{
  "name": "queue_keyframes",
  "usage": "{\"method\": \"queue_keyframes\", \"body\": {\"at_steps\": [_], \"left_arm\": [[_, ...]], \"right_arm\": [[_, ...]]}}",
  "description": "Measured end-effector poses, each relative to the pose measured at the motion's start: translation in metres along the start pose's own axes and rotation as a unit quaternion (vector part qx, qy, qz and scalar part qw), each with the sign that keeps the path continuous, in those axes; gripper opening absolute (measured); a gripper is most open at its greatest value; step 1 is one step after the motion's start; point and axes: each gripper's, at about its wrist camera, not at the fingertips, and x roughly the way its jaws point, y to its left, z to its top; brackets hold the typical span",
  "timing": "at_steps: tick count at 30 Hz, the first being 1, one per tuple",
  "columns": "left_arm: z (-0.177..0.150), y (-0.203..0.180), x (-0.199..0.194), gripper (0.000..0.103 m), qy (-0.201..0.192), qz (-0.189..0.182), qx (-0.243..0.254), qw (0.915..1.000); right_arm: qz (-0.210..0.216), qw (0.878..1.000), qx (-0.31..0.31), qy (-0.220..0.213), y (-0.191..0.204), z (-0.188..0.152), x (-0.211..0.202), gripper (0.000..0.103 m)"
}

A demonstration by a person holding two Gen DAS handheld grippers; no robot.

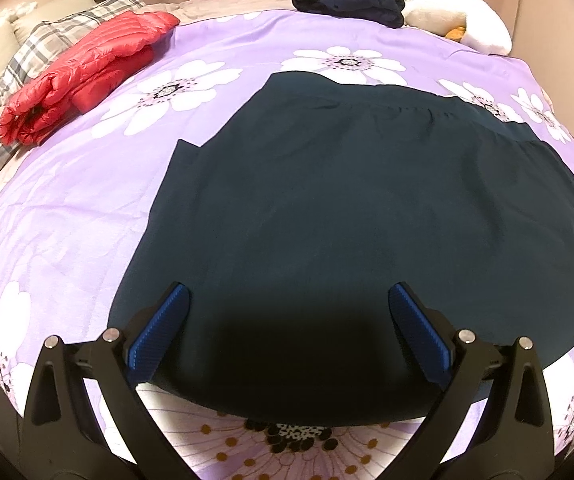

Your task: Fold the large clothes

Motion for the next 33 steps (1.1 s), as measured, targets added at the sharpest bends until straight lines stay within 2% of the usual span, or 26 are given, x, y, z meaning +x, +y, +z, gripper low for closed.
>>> {"method": "queue_keyframes", "body": {"at_steps": [2, 4, 8, 12, 15, 18, 22, 30, 33], "left_arm": [[0.004, -0.002, -0.003, 0.101, -0.004, -0.006, -0.001, 1.0], [0.012, -0.008, -0.004, 0.101, -0.008, -0.015, 0.003, 0.9998], [0.03, -0.034, -0.004, 0.101, -0.021, -0.023, 0.035, 0.9989], [0.043, -0.062, 0.007, 0.101, -0.019, -0.026, 0.067, 0.9972], [0.049, -0.077, 0.023, 0.101, -0.003, -0.027, 0.079, 0.9966], [0.051, -0.084, 0.038, 0.101, 0.018, -0.017, 0.082, 0.9963], [0.051, -0.085, 0.044, 0.101, 0.019, -0.012, 0.092, 0.9955], [0.051, -0.077, 0.047, 0.101, 0.022, 0.003, 0.088, 0.9959], [0.051, -0.066, 0.048, 0.101, 0.03, 0.005, 0.069, 0.9972]], "right_arm": [[-0.013, 1.0, -0.004, -0.013, 0.001, 0.003, -0.004, 0.064], [-0.003, 1.0, -0.013, -0.023, 0.009, 0.009, -0.007, 0.068], [0.059, 0.997, -0.043, -0.018, 0.042, 0.022, 0.0, 0.068], [0.128, 0.989, -0.074, 0.009, 0.092, 0.036, 0.022, 0.068], [0.144, 0.985, -0.093, 0.034, 0.12, 0.04, 0.04, 0.068], [0.133, 0.982, -0.119, 0.066, 0.141, 0.039, 0.059, 0.068], [0.114, 0.98, -0.135, 0.087, 0.146, 0.035, 0.069, 0.069], [0.073, 0.988, -0.092, 0.098, 0.118, 0.04, 0.074, 0.073], [0.06, 0.991, -0.076, 0.097, 0.102, 0.043, 0.074, 0.073]]}}
